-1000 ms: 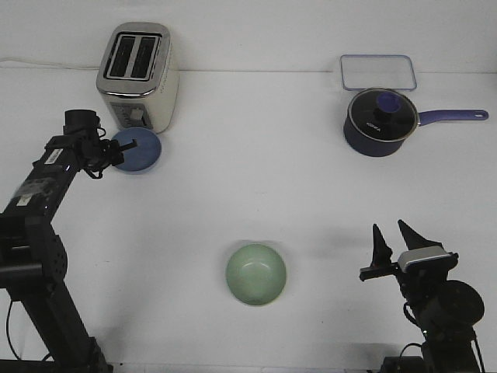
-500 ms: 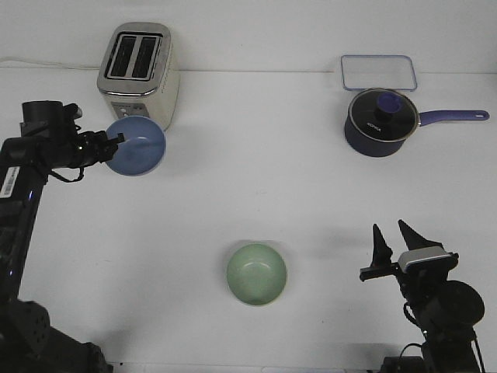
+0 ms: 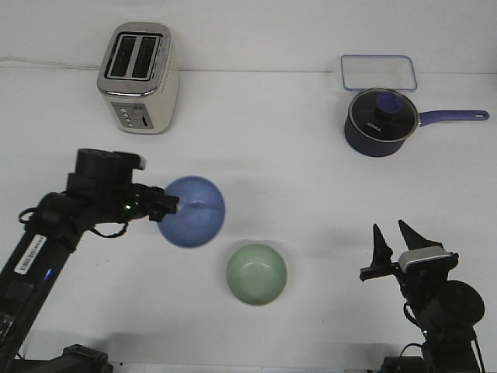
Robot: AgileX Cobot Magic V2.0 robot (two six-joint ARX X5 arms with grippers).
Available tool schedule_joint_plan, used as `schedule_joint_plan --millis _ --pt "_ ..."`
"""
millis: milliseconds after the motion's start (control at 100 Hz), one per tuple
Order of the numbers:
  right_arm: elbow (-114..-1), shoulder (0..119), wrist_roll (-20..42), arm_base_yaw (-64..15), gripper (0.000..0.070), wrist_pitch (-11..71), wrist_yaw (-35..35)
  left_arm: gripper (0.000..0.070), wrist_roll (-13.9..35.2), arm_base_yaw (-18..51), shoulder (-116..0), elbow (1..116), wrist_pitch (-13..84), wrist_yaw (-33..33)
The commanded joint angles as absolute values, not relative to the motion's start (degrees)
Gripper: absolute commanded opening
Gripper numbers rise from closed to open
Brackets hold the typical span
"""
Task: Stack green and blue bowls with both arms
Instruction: 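Lift the blue bowl and lower it onto the green bowl, then release the blue bowl and retract the left gripper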
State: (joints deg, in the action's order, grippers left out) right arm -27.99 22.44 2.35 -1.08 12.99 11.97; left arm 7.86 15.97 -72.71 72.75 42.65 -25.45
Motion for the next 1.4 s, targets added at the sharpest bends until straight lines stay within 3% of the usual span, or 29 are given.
schedule_joint_plan --millis 0,140,300,820,870,970,1060,1220,1390 --pt "-28.6 22.5 2.8 -1.1 0.0358 12.4 12.0 0.0012 12.0 20.8 -73.3 68.6 38.9 -25.7" --pt "-28.6 22.5 2.8 -1.1 0.0358 12.5 12.0 0.0012 17.6 29.4 -73.8 61.5 30.2 -25.5" --pt "-28.6 22.5 2.8 -1.1 0.0358 12.5 12.1 0.0012 18.7 35.7 -75.9 60.6 27.7 -21.1" --pt "-28.6 22.5 3.0 -1.2 0.0358 12.5 12.1 0.0019 18.7 42.6 -84.9 60.6 23.9 -18.9" --pt "-28.6 22.5 3.0 -1.2 0.0358 12.5 12.1 0.0055 18.7 42.8 -84.9 60.6 23.9 -18.9" --pt "-28.6 22.5 3.0 -1.2 0.0358 12.4 12.1 0.0284 18.7 42.9 -84.9 60.6 23.9 -18.9" --pt "-28.6 22.5 3.0 -1.2 0.0358 12.4 12.1 0.0392 18.5 42.9 -84.9 60.6 23.9 -18.9" --pt "-28.6 22.5 3.0 -1.2 0.0358 12.4 12.1 0.0476 18.3 41.6 -83.2 62.1 25.1 -18.5" --pt "-28.6 22.5 3.0 -1.2 0.0358 12.4 12.1 0.0477 15.9 38.6 -75.6 65.1 26.2 -11.0"
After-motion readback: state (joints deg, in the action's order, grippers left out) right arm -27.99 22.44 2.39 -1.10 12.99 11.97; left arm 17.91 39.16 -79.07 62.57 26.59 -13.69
